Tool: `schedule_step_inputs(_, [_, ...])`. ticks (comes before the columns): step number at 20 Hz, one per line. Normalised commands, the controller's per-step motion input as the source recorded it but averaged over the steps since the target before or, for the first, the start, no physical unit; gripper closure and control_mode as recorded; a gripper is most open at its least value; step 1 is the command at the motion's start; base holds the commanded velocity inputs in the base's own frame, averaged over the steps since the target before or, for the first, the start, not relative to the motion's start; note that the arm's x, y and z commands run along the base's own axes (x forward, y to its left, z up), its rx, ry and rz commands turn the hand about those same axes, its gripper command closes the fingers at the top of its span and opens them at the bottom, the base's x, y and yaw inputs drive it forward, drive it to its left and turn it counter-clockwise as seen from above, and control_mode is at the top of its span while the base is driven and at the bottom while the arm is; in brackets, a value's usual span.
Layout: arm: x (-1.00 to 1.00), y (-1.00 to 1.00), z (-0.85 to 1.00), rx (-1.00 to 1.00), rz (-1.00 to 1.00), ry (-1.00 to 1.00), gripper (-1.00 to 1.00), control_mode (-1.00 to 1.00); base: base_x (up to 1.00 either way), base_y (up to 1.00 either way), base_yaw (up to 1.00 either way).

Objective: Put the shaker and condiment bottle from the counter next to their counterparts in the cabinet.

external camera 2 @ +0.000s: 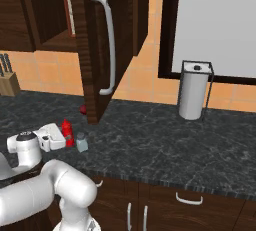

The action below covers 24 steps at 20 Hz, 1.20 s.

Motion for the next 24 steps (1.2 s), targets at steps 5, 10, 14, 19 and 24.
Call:
schedule_step_inputs(5, [-0.02, -0.28, -0.01, 0.07, -0.02, -0.16, 1.0, -1.0, 0.0, 0.0, 0.0])
schedule_step_inputs(10, [-0.33, -0.01, 0.17, 0.13, 0.01, -0.31, 1.0, -1.0, 0.0, 0.0, 0.0])
schedule_step_inputs(14, [-0.21, 0.0, 0.78, 0.22, 0.0, -0.14, 1.0, -1.0, 0.0, 0.0, 0.0])
schedule_step_inputs(19, [-0.31, -0.02, 0.93, 0.16, 0.04, 0.01, 1.0, -1.0, 0.0, 0.0, 0.0])
schedule_step_inputs(24, [-0.27, 0.0, 0.88, 0.02, 0.08, 0.09, 1.0, -1.0, 0.0, 0.0, 0.0])
